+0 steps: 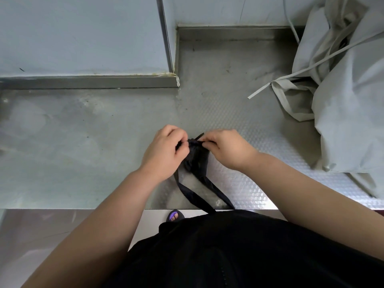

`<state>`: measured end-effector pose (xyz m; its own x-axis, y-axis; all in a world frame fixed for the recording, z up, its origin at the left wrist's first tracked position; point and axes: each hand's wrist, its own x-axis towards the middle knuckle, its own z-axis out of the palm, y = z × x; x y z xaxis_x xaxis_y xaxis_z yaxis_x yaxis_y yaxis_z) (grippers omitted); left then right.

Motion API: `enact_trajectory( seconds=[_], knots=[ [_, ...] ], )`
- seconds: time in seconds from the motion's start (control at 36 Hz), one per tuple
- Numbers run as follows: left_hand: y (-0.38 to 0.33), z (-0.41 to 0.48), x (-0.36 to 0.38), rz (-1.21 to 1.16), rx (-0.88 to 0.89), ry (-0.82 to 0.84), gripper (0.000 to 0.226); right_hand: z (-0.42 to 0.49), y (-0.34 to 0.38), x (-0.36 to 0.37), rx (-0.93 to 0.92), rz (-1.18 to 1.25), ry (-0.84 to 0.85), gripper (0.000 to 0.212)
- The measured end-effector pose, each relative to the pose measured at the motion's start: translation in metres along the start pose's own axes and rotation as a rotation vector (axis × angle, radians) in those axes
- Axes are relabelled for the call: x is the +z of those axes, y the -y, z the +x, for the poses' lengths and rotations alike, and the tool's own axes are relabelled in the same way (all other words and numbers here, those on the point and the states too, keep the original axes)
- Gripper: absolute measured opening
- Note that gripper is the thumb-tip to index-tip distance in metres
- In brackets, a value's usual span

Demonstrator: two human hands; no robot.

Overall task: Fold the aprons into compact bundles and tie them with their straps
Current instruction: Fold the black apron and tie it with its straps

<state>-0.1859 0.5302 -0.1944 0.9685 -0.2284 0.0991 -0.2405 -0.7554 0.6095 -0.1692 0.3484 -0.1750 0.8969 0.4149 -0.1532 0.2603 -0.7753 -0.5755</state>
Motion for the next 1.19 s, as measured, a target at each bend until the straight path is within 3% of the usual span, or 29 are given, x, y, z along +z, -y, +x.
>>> enact_trajectory(
  seconds=[0.06, 0.14, 0.28, 0.36, 0.42, 0.44, 0.56, 0.61, 0.72, 0.78, 0.86, 0.94, 1.14, 1.19],
  knots=[
    [0.009, -0.003, -0.007, 0.083, 0.023, 0.061, 0.022, 0.0, -0.011, 0.002, -0.045, -0.164, -0.053, 0.022],
    [0.013, -0.009, -0.012, 0.149, 0.011, 0.117, 0.007, -0.003, -0.019, 0.009, -0.025, -0.224, -0.084, 0.019],
    [0.011, -0.011, -0.014, -0.015, -0.171, 0.12, 0.004, -0.004, -0.016, 0.008, 0.068, 0.07, -0.115, 0.021],
    [0.005, -0.015, -0.01, -0.21, -0.281, 0.151, 0.051, -0.006, -0.014, 0.003, 0.135, 0.238, -0.07, 0.019],
    [-0.004, -0.015, -0.004, -0.14, -0.277, 0.23, 0.081, -0.006, -0.01, 0.002, 0.156, 0.341, -0.043, 0.02],
    [-0.005, -0.014, 0.0, -0.051, -0.262, 0.262, 0.083, -0.006, -0.009, 0.003, 0.177, 0.4, -0.03, 0.023],
    [-0.008, -0.013, 0.009, 0.175, -0.246, 0.206, 0.046, -0.01, -0.007, 0.003, 0.262, 0.467, -0.003, 0.051],
    [-0.016, -0.014, 0.007, 0.034, -0.32, 0.08, 0.029, -0.014, -0.005, -0.002, 0.281, 0.476, -0.024, 0.059],
    [-0.034, -0.007, -0.016, -0.579, -0.556, -0.223, 0.005, -0.02, 0.002, -0.015, 0.265, 0.568, 0.088, 0.08],
    [-0.039, -0.002, -0.029, -0.852, -0.59, -0.26, 0.006, -0.02, 0.008, -0.02, 0.25, 0.565, 0.184, 0.095],
    [-0.053, -0.001, -0.045, -1.128, -0.55, -0.282, 0.02, -0.017, 0.021, -0.027, 0.182, 0.556, 0.227, 0.101],
    [-0.068, -0.001, -0.055, -1.236, -0.522, -0.325, 0.036, -0.011, 0.037, -0.036, 0.129, 0.609, 0.273, 0.095],
    [-0.086, -0.004, -0.07, -1.405, -0.485, -0.419, 0.035, -0.009, 0.065, -0.045, -0.015, 0.615, 0.39, 0.103],
    [-0.094, -0.005, -0.074, -1.476, -0.461, -0.431, 0.034, -0.009, 0.071, -0.043, -0.052, 0.594, 0.361, 0.09]
  ],
)
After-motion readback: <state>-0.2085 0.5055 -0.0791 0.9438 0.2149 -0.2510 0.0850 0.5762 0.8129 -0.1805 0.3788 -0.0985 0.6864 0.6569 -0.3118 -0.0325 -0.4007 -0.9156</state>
